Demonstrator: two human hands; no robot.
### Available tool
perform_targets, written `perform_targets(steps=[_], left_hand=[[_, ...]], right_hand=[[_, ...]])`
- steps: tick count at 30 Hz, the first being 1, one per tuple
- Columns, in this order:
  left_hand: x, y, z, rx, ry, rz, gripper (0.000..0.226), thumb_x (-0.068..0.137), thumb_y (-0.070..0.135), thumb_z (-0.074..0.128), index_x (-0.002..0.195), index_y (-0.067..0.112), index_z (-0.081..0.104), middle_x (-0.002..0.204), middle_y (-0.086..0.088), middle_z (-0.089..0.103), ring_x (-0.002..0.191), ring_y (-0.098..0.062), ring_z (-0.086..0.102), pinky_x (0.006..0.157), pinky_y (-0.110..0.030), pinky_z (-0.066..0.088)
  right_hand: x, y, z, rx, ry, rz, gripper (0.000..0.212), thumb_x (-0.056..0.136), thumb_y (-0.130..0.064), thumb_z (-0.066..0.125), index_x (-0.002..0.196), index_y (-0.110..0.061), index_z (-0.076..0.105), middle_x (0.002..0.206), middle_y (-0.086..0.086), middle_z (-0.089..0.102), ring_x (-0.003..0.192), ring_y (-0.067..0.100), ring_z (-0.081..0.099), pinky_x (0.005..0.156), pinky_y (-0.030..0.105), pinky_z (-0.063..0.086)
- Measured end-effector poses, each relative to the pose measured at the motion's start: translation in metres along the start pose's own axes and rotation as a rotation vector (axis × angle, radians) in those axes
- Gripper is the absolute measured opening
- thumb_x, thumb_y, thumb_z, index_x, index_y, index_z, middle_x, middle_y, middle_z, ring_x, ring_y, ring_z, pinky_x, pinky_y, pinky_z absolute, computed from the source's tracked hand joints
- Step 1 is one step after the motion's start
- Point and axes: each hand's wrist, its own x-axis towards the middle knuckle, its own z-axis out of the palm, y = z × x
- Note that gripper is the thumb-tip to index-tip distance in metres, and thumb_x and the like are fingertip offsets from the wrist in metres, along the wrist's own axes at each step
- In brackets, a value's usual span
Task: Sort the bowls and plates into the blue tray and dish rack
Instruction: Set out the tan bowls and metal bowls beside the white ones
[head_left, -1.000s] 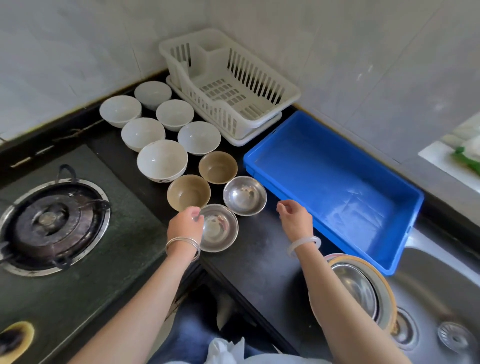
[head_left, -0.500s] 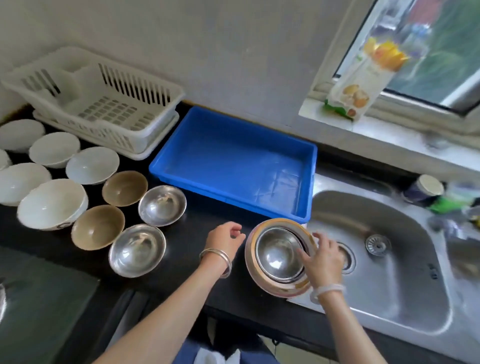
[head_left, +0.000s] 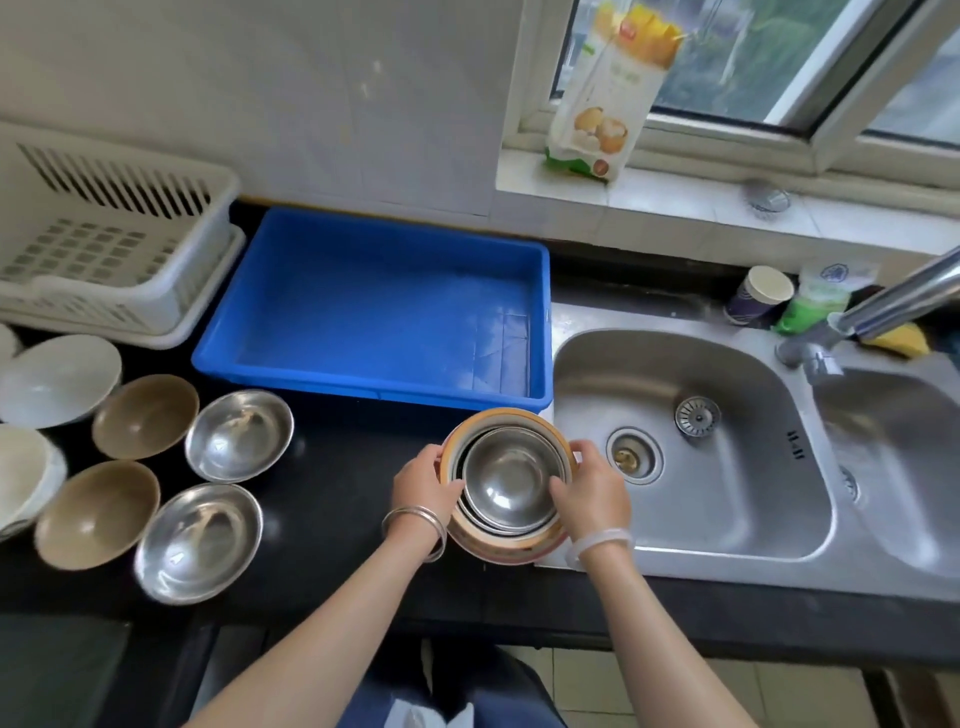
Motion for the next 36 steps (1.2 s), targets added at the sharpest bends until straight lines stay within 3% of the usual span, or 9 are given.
perform_targets(steps=[7, 12, 16, 23, 28, 36], left_hand=[[0.001, -0.001, 0.0, -0.013, 0.005, -0.001, 0.027, 0.082, 0.013, 0.065, 0.107, 0.02, 0.057, 0.09, 0.006, 0.059, 0.078, -0.01, 0.058, 0.069, -0.021, 0.045], [0.003, -0.003, 0.001, -0.01, 0.005, 0.002, 0.028, 0.082, 0.014, 0.065, 0.108, 0.02, 0.057, 0.089, 0.007, 0.058, 0.075, -0.007, 0.056, 0.059, -0.013, 0.04], [0.005, -0.003, 0.002, 0.0, 0.013, -0.012, 0.029, 0.082, 0.015, 0.065, 0.109, 0.019, 0.056, 0.098, 0.0, 0.062, 0.079, -0.01, 0.059, 0.067, -0.02, 0.045], [0.006, 0.003, 0.007, 0.058, 0.024, -0.023, 0.033, 0.08, 0.021, 0.068, 0.11, 0.017, 0.055, 0.107, -0.006, 0.061, 0.09, -0.018, 0.062, 0.077, -0.029, 0.051], [0.006, 0.005, 0.011, 0.14, 0.069, -0.002, 0.033, 0.079, 0.017, 0.069, 0.107, 0.018, 0.051, 0.109, -0.005, 0.055, 0.082, -0.014, 0.052, 0.07, -0.027, 0.046], [0.006, 0.01, 0.011, 0.157, 0.083, 0.022, 0.031, 0.081, 0.012, 0.065, 0.106, 0.02, 0.049, 0.099, -0.004, 0.06, 0.08, -0.016, 0.06, 0.065, -0.026, 0.05]], right_hand=[[-0.003, -0.001, -0.005, -0.056, 0.036, -0.031, 0.028, 0.076, -0.016, 0.056, 0.103, -0.023, 0.062, 0.086, 0.005, 0.07, 0.079, 0.028, 0.063, 0.062, 0.03, 0.047], [-0.005, -0.002, -0.008, -0.093, 0.079, -0.063, 0.015, 0.08, -0.02, 0.056, 0.087, -0.02, 0.068, 0.082, 0.006, 0.069, 0.075, 0.027, 0.061, 0.06, 0.03, 0.046], [-0.003, -0.004, -0.012, -0.065, 0.16, -0.06, 0.016, 0.083, -0.02, 0.058, 0.086, -0.012, 0.071, 0.087, 0.009, 0.069, 0.079, 0.029, 0.062, 0.064, 0.031, 0.045], [-0.005, -0.004, -0.024, 0.084, 0.176, 0.0, 0.014, 0.083, -0.018, 0.06, 0.073, -0.011, 0.068, 0.069, 0.007, 0.068, 0.066, 0.025, 0.056, 0.059, 0.027, 0.036], [-0.005, -0.003, -0.036, 0.155, 0.193, -0.013, 0.02, 0.082, -0.015, 0.06, 0.063, -0.011, 0.062, 0.058, 0.004, 0.06, 0.061, 0.025, 0.053, 0.055, 0.029, 0.036], [-0.006, 0.002, -0.042, 0.204, 0.189, 0.0, 0.018, 0.082, -0.013, 0.061, 0.065, -0.009, 0.064, 0.058, 0.003, 0.06, 0.062, 0.023, 0.054, 0.055, 0.027, 0.036]])
